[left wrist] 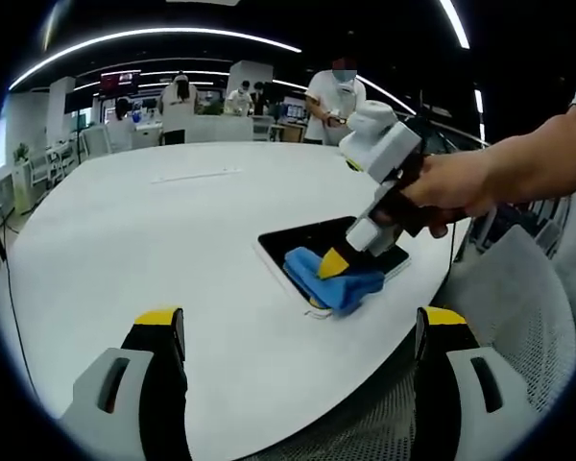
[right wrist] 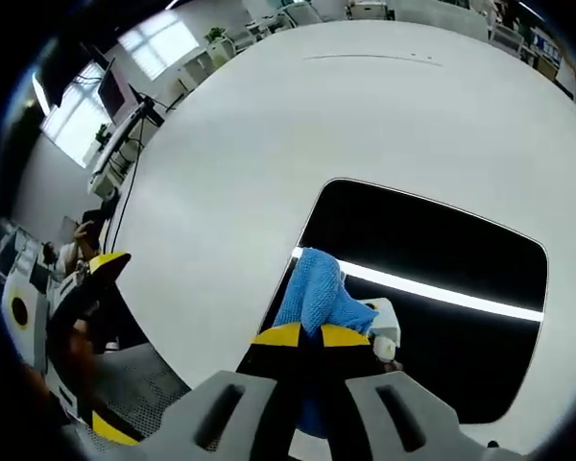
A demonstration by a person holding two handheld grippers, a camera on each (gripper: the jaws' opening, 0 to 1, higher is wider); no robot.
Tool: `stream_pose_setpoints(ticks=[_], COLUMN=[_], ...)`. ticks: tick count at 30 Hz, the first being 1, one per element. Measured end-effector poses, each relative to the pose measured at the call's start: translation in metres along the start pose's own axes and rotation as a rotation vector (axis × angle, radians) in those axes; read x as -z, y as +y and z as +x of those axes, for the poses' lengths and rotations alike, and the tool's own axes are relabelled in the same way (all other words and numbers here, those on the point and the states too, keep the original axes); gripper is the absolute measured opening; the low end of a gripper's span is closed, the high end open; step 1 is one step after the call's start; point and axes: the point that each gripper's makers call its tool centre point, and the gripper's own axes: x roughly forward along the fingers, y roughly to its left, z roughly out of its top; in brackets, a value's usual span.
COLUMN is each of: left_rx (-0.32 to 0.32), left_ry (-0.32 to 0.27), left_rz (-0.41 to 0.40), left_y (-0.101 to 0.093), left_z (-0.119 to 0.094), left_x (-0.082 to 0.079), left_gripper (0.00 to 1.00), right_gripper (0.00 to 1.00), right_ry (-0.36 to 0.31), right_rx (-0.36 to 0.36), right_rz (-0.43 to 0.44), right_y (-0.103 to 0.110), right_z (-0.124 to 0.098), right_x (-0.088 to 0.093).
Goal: Wipe the mirror surface with the cleaning cloth until all visible marks leave the cleaned area.
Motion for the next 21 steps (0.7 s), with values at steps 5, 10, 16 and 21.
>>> stream_pose_setpoints(ticks=[5, 10, 16, 21], left_rx=[0.001, 0.001, 0.0, 0.002], left_ry=[-0.002, -0.002, -0.003, -0.004], left_rz=[-0.001, -0.001, -0.002, -0.001], left_y=[0.0, -0.001, 0.0, 0.0], left_z=[0.0, 0.0, 0.0, 0.0], left_x=[0.0, 0.0, -0.001, -0.001], left_gripper=[0.99, 0.99, 0.99, 0.99], right_gripper=[0.0, 0.0, 0.0, 0.0], right_ry=[-0.003, 0.002, 0.009, 0.014], right_rx=[-0.012, -0.025, -0.018, -0.026], right_rz=[-0.007, -0.022, -0.032, -0.035], right_y=[0.005, 0.012, 0.014, 0.015], right_z=[0.001, 0.004, 0.006, 0.004], right_x=[0.0, -0.001, -0.003, -0.003])
